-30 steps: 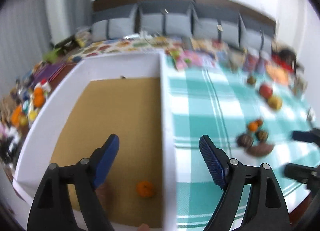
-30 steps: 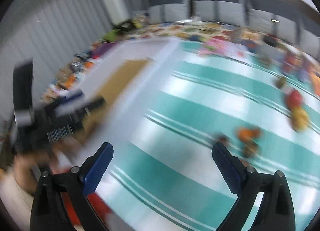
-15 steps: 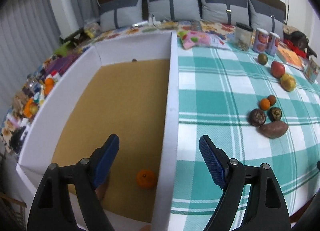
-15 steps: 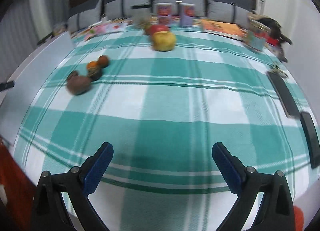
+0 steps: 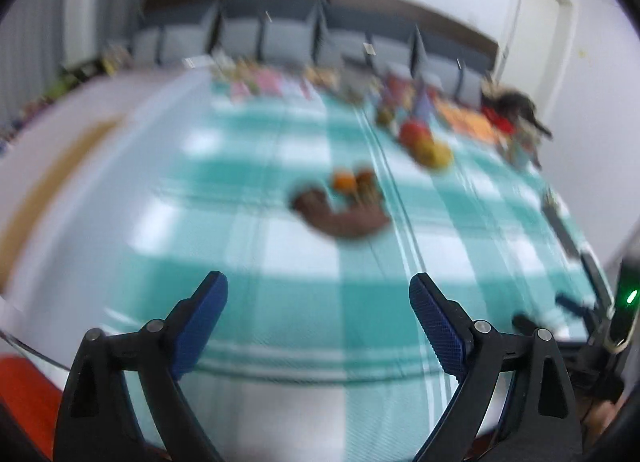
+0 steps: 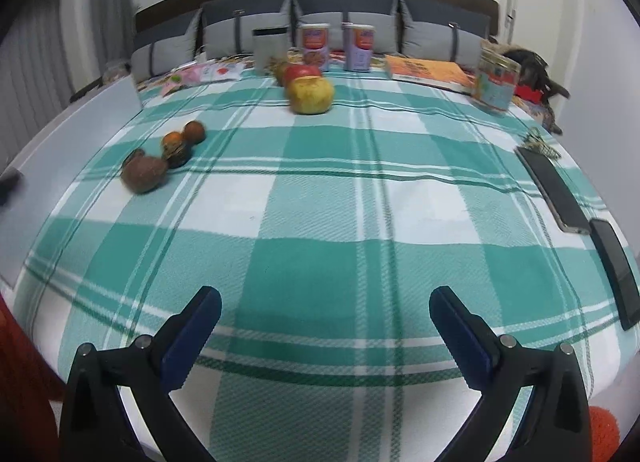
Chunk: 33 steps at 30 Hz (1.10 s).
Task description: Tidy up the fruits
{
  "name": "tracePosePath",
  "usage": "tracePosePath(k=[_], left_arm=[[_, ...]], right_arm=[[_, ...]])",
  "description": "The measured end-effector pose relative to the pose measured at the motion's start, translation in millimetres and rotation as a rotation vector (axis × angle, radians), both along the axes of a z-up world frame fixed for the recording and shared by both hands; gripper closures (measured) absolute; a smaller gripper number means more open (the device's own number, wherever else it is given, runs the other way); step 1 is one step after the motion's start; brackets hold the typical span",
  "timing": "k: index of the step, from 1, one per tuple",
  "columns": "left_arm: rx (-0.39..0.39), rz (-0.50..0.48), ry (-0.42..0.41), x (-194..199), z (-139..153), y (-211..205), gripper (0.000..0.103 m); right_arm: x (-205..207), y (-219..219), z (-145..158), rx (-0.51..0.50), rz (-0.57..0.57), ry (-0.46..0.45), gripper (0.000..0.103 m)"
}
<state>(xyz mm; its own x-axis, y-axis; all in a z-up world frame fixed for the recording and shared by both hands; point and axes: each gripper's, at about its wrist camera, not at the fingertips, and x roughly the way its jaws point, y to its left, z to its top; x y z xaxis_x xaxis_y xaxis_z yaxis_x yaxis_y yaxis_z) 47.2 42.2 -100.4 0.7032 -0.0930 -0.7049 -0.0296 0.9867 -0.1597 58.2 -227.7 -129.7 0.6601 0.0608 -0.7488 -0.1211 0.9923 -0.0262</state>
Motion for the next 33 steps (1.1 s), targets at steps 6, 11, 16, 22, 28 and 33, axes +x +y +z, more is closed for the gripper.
tracePosePath(k=[6,11,16,22,28,33], left_arm=[[0.041,-0.053,0.084,8,-41,-17,0.01],[0.066,-0.066,0.124,11,-57,-19,0.01],[0.15,-0.099,0.121,10,-63,-30,0.005],[0.152,-0.107,0.122,9,-64,-29,0.005],[0.154,-0.11,0.123,10,-64,-29,0.005],[0.156,-0.11,0.129,10,-64,-29,0.005]], right_arm=[[-4,11,-8,-0.025,0.043,0.002,0.0],[1,7,-19,-0.016,0.022,0.037,0.0],[4,5,-31,-0.021,0.008,0.074,0.0],[1,3,-32,-0.009,-0.002,0.057,0.0],[1,3,-33,-0.007,-0.007,0.046,0.0],[1,3,-33,-0.006,-0.008,0.042,0.0]])
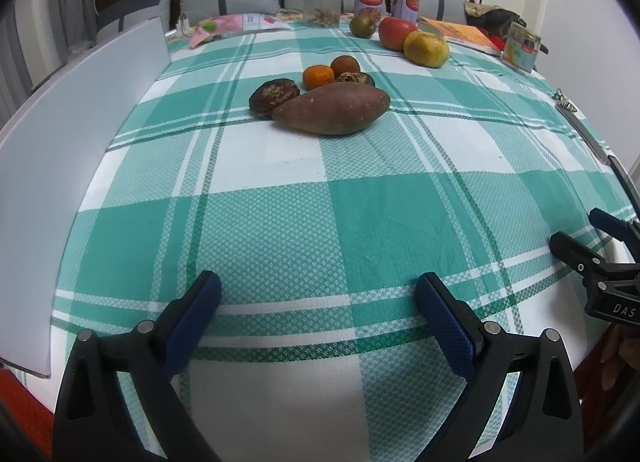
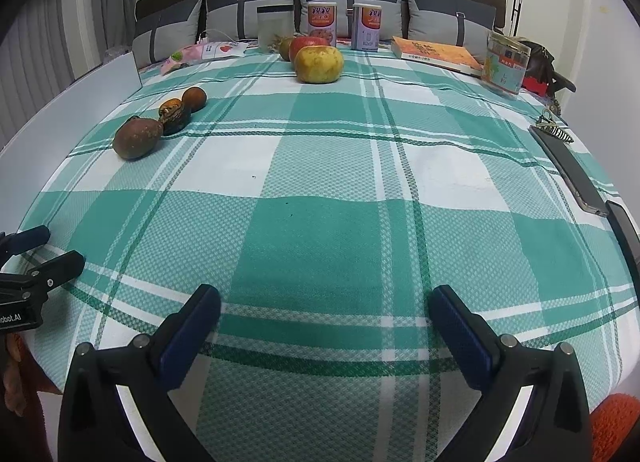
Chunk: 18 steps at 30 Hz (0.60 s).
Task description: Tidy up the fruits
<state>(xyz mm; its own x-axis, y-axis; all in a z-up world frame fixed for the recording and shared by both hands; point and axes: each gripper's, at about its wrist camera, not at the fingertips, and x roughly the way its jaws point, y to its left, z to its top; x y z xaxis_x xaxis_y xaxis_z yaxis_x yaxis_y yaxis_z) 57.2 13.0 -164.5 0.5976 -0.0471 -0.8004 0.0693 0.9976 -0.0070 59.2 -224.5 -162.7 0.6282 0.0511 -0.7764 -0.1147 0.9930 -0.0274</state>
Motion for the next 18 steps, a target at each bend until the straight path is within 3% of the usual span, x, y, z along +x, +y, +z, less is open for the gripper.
tracePosePath(k=[18], left_arm=[[0.004,0.001,0.034,3.4,0.6,0.1,0.004]], right_arm=[[1.0,-0.2,0.2,0.0,-0.003,0.011,0.0]])
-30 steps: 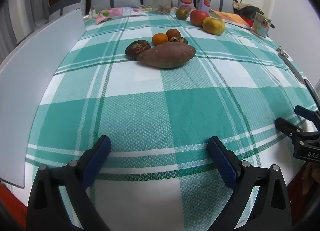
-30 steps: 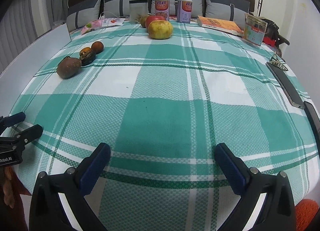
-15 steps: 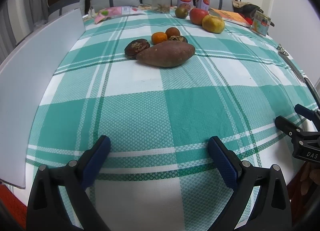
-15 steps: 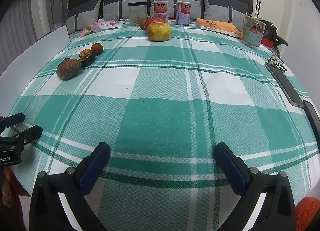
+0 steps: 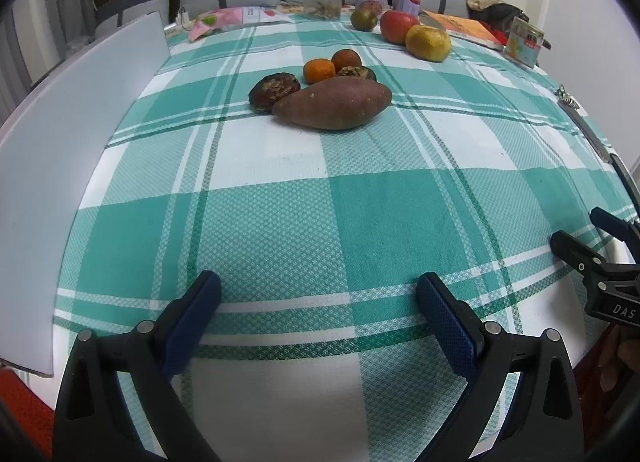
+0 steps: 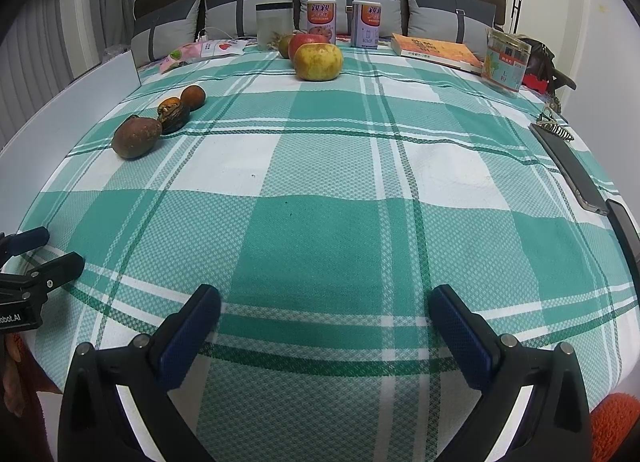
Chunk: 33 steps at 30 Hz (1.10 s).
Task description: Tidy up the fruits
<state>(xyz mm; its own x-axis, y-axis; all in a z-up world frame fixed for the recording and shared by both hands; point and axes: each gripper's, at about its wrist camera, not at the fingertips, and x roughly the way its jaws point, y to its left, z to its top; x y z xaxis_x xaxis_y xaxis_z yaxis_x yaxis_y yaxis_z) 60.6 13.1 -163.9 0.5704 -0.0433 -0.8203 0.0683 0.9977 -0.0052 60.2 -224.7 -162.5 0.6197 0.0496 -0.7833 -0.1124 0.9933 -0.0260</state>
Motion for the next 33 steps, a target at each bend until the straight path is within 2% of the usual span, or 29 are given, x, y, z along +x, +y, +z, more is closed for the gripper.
tracePosePath(k=[11,14,16,19,22,24,26,28,31,32,33], left_arm=[[-0.023,-0.015,0.017,1,1,3,0.005],[-0.08,-0.029,0.016,-1,4,11,0.005],[-0.152,-0.007,0.028,4,8,19,0.006],[-0.236,0.026,0.035,29,16,23,0.006],[-0.22,0.0,-0.022,64,36,13,0.006],[-0.198,-0.076,-0.061,94,50,0,0.006],[-0.152,-0.137,-0.061,113,52,-13,0.006],[-0.076,-0.223,-0.041,128,47,-29,0.006],[-0.038,-0.328,0.058,131,30,-39,0.007],[-0.01,-0.349,0.061,125,29,-40,0.007],[-0.022,-0.386,0.072,117,31,-39,0.007]], right_arm=[[0,0,0,0.0,0.002,-0.001,0.0],[0,0,0,0.0,0.002,-0.002,0.0],[0,0,0,0.0,0.002,-0.002,0.0],[0,0,0,0.0,0.005,-0.004,0.0],[0,0,0,0.0,0.007,-0.005,0.0],[0,0,0,0.0,0.007,-0.005,0.0],[0,0,0,0.0,0.008,-0.005,0.0],[1,0,0,0.0,0.011,-0.005,0.0],[1,0,1,0.0,0.016,-0.004,0.0],[1,1,0,0.0,0.017,-0.005,0.0],[1,1,0,0.0,0.016,-0.005,0.0]])
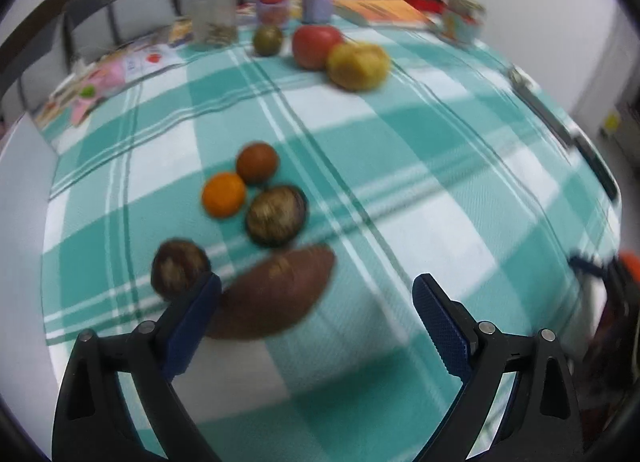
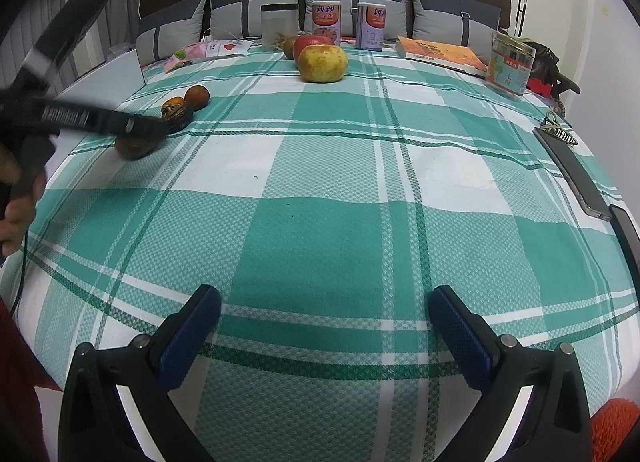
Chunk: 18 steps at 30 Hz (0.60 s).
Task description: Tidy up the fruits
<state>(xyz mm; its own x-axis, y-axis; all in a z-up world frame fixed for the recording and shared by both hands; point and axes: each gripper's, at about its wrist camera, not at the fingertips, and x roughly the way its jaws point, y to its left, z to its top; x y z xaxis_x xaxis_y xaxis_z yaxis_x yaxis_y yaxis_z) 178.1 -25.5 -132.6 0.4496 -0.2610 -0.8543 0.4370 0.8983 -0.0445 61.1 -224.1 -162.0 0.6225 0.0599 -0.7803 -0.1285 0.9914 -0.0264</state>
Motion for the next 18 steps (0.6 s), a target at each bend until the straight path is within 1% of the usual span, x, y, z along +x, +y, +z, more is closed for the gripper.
tracePosePath(k=[1,2,3,4,5,6,8,9,11,12,13,14,15,16,18], left_arm=[[-0.04,-0.036,0.025,-8,5,4,0.007],[-0.113,-0.072,0.065,-15,11,11,0.007],[-0.151,-0.079,0.08,-20,15,17,0.007],[-0.164,-0.067,0.072,-23,20,21,0.006],[-0.154,-0.048,0.051,-25,23,25,0.006],[-0.121,-0.031,0.024,-23,22,26,0.006],[-0.055,-0.008,0.012,-16,14,23,0.007],[-0.023,-0.012,0.022,-11,5,18,0.007],[0.007,-0.04,0.044,-4,-8,10,0.01],[0.025,-0.066,0.053,-4,-15,3,0.034],[0.052,-0.079,0.061,-5,-20,-1,0.052],[0.06,-0.084,0.052,-8,-20,-2,0.056],[0.023,-0.081,0.059,-11,-18,0,0.059],[0.015,-0.068,0.07,-11,-17,1,0.059],[0.03,-0.005,0.06,-19,-14,5,0.059]], right_arm=[[0,0,0,0.0,0.0,0.0,0.0],[0,0,0,0.0,0.0,0.001,0.0],[0,0,0,0.0,-0.001,0.001,0.0],[0,0,0,0.001,-0.001,0.0,0.0],[0,0,0,0.001,-0.001,0.0,0.0],[0,0,0,0.0,0.0,0.0,0.0],[0,0,0,0.0,0.0,0.0,0.0],[0,0,0,-0.001,0.0,0.0,0.0],[0,0,0,-0.001,0.002,0.001,0.0],[0,0,0,-0.002,0.004,0.001,0.0],[0,0,0,-0.001,0.005,0.001,0.0],[1,0,-1,-0.001,0.006,0.001,0.0],[1,0,-1,-0.001,0.007,0.002,0.0],[1,0,-1,-0.001,0.006,0.001,0.0],[1,0,-1,-0.001,0.007,0.001,0.0]])
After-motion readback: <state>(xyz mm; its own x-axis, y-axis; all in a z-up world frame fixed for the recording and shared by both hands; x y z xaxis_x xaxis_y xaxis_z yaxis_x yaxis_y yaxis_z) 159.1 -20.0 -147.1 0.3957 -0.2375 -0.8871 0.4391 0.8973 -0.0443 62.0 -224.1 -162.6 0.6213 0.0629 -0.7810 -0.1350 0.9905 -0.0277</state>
